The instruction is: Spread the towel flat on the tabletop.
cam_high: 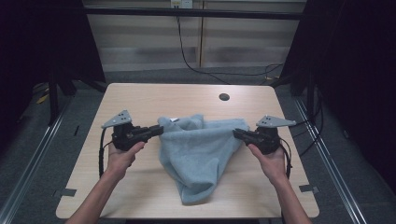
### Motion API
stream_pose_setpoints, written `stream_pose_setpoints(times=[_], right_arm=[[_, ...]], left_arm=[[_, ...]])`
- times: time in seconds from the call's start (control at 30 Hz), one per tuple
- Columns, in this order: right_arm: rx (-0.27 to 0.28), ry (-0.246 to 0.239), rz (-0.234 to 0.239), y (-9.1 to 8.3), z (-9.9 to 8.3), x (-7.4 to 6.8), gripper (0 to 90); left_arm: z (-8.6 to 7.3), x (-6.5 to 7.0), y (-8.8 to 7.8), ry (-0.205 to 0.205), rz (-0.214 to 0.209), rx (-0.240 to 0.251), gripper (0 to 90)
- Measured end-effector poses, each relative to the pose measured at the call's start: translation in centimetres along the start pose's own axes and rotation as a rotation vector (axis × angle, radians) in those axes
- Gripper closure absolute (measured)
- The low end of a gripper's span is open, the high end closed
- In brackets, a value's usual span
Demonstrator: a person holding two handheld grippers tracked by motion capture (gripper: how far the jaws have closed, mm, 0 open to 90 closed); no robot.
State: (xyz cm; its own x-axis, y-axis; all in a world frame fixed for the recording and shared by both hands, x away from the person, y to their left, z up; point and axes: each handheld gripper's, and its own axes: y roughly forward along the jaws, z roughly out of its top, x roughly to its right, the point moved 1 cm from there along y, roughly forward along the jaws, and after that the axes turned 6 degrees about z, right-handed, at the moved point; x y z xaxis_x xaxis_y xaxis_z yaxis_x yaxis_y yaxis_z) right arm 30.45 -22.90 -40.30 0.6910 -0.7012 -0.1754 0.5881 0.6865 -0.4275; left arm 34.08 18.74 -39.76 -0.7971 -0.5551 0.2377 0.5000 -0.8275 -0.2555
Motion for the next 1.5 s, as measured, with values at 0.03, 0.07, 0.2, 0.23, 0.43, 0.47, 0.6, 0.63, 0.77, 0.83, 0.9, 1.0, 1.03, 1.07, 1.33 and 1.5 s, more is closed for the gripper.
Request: stream_pose_setpoints(times=[0.03, 0.07, 0.2, 0.23, 0.43, 0.47, 0.6, 0.63, 0.77, 0.83, 0.9, 1.0, 1.03, 1.07, 1.33, 1.5], right_arm=[[0.023, -0.007, 0.019, -0.4, 0.4, -0.7, 86.2], [0.023, -0.007, 0.019, -0.4, 0.4, -0.7, 86.2], [-0.018, -0.027, 0.075, -0.5, -1.9, -2.6, 85.5], [-0.04, -0.021, 0.086, -0.3, -2.8, -3.0, 85.3], [-0.172, 0.008, 0.127, 0.5, -7.7, -4.0, 73.8], [-0.172, 0.008, 0.127, 0.5, -7.7, -4.0, 73.8], [-0.062, 0.031, 0.148, -0.9, -5.8, -2.8, 61.6], [-0.052, 0.013, 0.151, -1.1, -5.2, -2.6, 60.9], [-0.063, 0.038, 0.12, 0.3, -4.1, -1.0, 55.2], [-0.076, 0.051, 0.106, 1.0, -4.2, -0.5, 53.7], [-0.148, 0.059, 0.076, 3.8, -4.7, 1.0, 45.9], [-0.178, 0.077, 0.074, 5.7, -5.1, 1.9, 42.3], [-0.208, 0.085, 0.08, 7.3, -5.2, 2.6, 43.2], [-0.208, 0.085, 0.08, 7.3, -5.2, 2.6, 43.2], [-0.283, 0.094, 0.075, 11.3, -5.5, 3.3, 29.3], [-0.294, 0.066, 0.051, 11.9, -6.0, 3.1, 24.2]], left_arm=[[0.1, 0.7, -1.0, 0.01, -0.009, 0.008, 85.5], [0.1, 0.7, -1.0, 0.01, -0.009, 0.008, 85.5], [-3.6, 2.1, -2.9, 0.031, -0.011, -0.1, 84.6], [-4.6, 2.3, -3.1, 0.016, -0.02, -0.128, 84.2], [-7.4, 2.6, -3.7, 0.005, -0.067, -0.225, 74.7], [-7.4, 2.6, -3.7, 0.005, -0.067, -0.225, 72.2], [-5.6, 1.4, -4.5, -0.018, -0.054, -0.145, 66.3], [-5.1, 1.2, -4.5, -0.02, -0.048, -0.127, 65.0], [-3.6, -0.1, -2.5, -0.019, -0.013, -0.132, 59.7], [-3.5, -0.6, -0.5, -0.011, 0.014, -0.163, 57.9], [-3.8, -1.1, 2.0, 0.001, 0.047, -0.21, 46.2], [-4.4, -2.0, 6.1, 0.037, 0.118, -0.299, 39.3], [-4.5, -2.2, 6.8, 0.032, 0.111, -0.312, 35.4], [-4.7, -2.3, 7.7, 0.018, 0.096, -0.323, 35.4], [-8.3, -1.9, 10.3, 0.045, 0.157, -0.451, 60.2], [-7.8, -2.6, 8.2, 0.002, 0.126, -0.399, 82.6]])
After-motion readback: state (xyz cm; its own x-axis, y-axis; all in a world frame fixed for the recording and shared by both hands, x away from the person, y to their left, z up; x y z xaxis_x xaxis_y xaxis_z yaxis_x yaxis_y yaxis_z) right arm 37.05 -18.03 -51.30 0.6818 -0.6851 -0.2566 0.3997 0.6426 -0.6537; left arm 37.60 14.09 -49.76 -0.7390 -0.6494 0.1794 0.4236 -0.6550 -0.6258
